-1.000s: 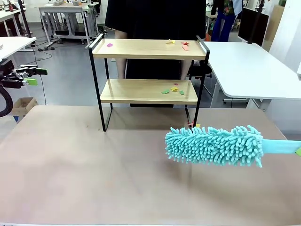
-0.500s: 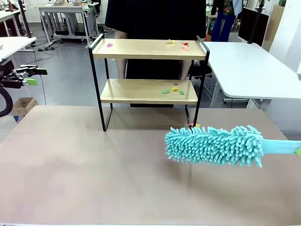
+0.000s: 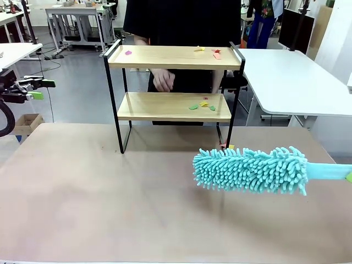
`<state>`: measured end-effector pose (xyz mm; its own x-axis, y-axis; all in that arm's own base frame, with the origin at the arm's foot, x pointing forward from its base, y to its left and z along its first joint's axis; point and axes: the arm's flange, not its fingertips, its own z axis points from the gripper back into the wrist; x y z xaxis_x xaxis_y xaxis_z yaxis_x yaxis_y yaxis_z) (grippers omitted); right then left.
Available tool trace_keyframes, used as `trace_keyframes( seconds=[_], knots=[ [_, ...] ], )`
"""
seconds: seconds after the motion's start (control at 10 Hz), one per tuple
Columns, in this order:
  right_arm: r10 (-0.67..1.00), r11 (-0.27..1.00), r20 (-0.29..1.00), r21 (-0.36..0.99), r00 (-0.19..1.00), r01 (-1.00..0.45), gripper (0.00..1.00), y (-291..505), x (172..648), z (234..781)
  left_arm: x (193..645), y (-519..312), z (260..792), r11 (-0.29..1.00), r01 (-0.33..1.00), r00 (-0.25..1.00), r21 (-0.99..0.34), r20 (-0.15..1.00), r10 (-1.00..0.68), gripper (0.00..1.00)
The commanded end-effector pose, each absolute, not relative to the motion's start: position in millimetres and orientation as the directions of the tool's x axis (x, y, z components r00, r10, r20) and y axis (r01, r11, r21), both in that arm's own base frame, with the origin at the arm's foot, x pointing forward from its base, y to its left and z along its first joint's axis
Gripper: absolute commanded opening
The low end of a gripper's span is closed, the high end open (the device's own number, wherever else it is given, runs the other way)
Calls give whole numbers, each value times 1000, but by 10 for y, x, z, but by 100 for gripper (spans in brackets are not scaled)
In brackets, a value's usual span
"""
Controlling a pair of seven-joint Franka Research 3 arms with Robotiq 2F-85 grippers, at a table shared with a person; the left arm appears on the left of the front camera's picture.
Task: Clean the shelf.
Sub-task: Clean the specific section of the Shelf indicated by the human with the Duster.
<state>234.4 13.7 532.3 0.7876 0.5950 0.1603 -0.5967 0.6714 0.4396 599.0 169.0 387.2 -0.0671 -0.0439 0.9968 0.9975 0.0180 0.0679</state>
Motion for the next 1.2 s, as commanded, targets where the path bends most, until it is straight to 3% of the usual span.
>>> trace_keyframes(
  seconds=[0.0, 1.1],
  knots=[
    [595, 665, 166, 447, 786, -598, 13, 129, 2353, 5375, 5979, 1688, 3893, 15, 997, -76, 77, 996, -47, 100],
    [595, 665, 166, 447, 786, -598, 13, 129, 2353, 5375, 5979, 1688, 3893, 15, 997, -76, 77, 996, -47, 100]
  ],
)
